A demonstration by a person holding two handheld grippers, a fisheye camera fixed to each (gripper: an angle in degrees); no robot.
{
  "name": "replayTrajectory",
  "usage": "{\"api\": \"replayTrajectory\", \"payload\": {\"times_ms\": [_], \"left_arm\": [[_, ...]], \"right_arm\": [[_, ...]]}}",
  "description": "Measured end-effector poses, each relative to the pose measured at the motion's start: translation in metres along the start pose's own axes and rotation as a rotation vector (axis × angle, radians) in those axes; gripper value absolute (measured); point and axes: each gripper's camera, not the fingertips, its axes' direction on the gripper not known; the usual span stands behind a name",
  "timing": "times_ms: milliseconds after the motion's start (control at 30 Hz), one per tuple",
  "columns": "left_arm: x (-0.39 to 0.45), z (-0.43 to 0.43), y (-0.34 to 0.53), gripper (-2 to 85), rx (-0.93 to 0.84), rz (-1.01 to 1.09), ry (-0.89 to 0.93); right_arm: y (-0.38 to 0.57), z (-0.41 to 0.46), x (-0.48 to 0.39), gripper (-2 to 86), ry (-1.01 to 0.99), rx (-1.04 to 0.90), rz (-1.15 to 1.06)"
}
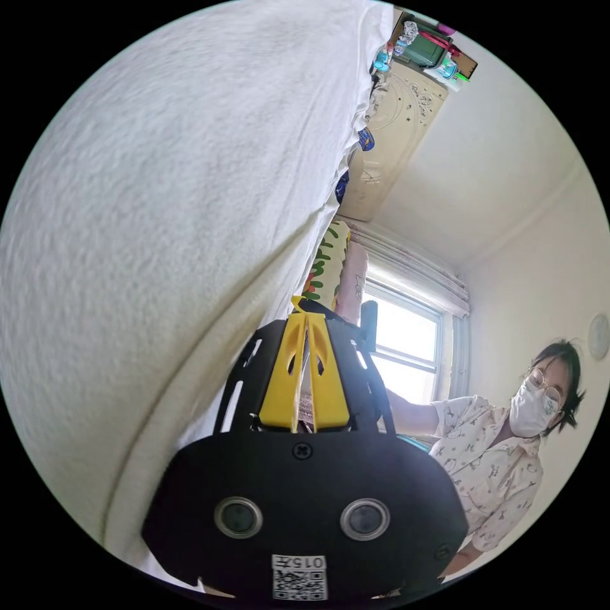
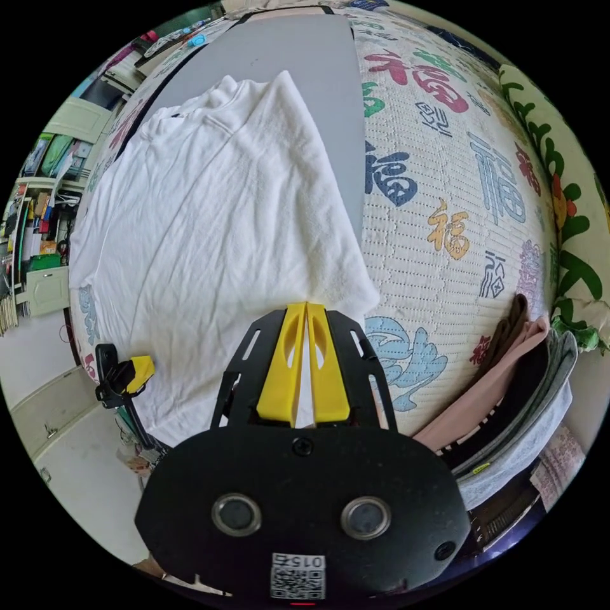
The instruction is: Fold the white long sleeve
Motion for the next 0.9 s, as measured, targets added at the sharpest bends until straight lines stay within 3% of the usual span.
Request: {"api": "replayTrajectory", "payload": {"times_ms": [467, 900], "left_arm": [[-0.006, -0.004, -0.005, -0.9, 0.0, 0.0, -0.001], [-0.012, -0.021, -0.006, -0.9, 0.001, -0.001, -0.003]], "right_arm": [[0.03, -0.037, 0.063, -0.4, -0.34, 0.099, 0.155], [0.033, -0.025, 0.041, -0.4, -0.296, 0.1, 0.095]]}}
